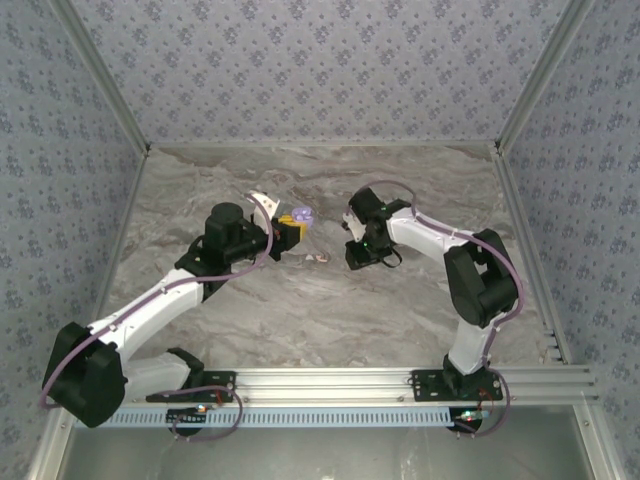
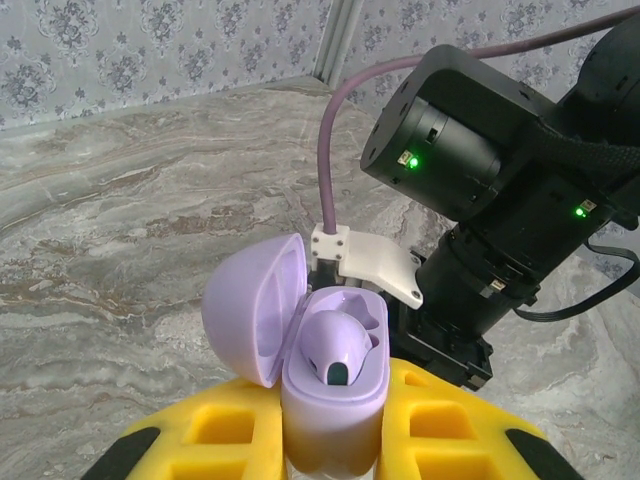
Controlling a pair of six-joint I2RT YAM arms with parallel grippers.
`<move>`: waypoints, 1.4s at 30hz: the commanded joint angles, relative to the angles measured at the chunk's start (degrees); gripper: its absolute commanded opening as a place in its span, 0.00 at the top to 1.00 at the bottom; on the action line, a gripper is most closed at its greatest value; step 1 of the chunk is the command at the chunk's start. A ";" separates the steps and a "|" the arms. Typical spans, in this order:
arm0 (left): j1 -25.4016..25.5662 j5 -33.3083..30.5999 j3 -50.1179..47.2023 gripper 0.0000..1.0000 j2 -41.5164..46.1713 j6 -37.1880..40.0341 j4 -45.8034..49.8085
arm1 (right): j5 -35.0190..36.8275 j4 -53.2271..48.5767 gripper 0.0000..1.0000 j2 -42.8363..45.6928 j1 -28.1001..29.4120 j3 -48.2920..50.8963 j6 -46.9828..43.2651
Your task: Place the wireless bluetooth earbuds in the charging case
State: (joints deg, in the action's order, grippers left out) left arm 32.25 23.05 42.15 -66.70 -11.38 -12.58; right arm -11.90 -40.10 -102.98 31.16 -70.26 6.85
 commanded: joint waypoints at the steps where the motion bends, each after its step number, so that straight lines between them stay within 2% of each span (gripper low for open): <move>1: -0.16 -0.46 0.45 0.88 0.16 0.39 -0.81 | -3.71 0.57 0.80 -0.45 0.55 1.30 1.31; 17: -0.18 -0.74 0.73 0.88 0.19 0.65 -0.51 | 1.71 0.99 0.84 -4.86 0.83 1.13 3.76; 27: -0.18 -0.73 0.76 0.88 -0.09 0.72 -0.52 | 13.21 -0.67 0.85 -5.13 0.70 -0.31 6.34; 42: -0.17 -0.73 0.67 0.88 0.27 0.80 -0.25 | 12.08 -1.76 0.79 -0.92 0.85 -1.04 5.85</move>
State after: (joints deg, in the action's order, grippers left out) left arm 32.25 22.65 42.15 -66.81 -11.35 -12.53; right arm -0.58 -39.29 -106.89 31.81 -69.69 12.23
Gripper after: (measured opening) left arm 0.191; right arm 0.201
